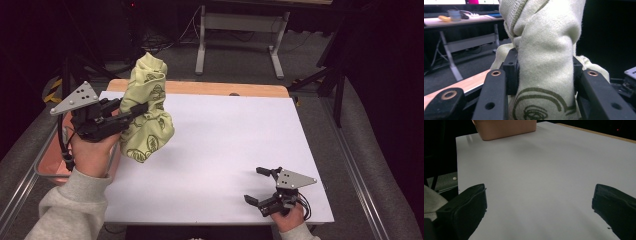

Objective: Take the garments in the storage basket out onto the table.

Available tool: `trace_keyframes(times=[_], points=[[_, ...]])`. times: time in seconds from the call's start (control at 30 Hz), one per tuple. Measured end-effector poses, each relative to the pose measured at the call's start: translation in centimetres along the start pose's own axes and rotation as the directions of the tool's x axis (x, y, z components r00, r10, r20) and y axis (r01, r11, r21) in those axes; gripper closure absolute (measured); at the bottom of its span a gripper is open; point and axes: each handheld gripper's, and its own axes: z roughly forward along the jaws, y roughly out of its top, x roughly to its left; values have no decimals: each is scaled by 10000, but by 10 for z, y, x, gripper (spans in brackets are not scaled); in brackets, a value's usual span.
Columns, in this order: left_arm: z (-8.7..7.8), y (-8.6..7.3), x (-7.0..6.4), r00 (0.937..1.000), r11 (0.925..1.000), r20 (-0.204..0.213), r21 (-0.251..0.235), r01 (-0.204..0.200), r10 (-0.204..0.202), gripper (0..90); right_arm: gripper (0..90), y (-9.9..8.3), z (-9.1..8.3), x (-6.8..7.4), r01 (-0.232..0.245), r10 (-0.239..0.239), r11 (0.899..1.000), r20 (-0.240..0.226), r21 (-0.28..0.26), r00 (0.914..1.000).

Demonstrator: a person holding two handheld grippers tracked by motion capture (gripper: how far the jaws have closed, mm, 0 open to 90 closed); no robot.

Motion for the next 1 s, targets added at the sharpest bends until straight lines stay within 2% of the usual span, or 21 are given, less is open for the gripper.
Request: trace_keyframes(times=[0.43,0.73,1.0], points=[[36,-10,-18,9954,9999,954,83,-126,118,580,5,0,-2,-1,2,-2,10000,-3,-29,10000],[55,-17,-25,9886,10000,1504,65,73,-82,578,5,0,-2,-1,12,-12,10000,-22,-44,10000],[67,-23,-31,9855,9999,1693,164,51,-78,575,5,0,-3,-1,15,-15,10000,-22,-46,10000]])
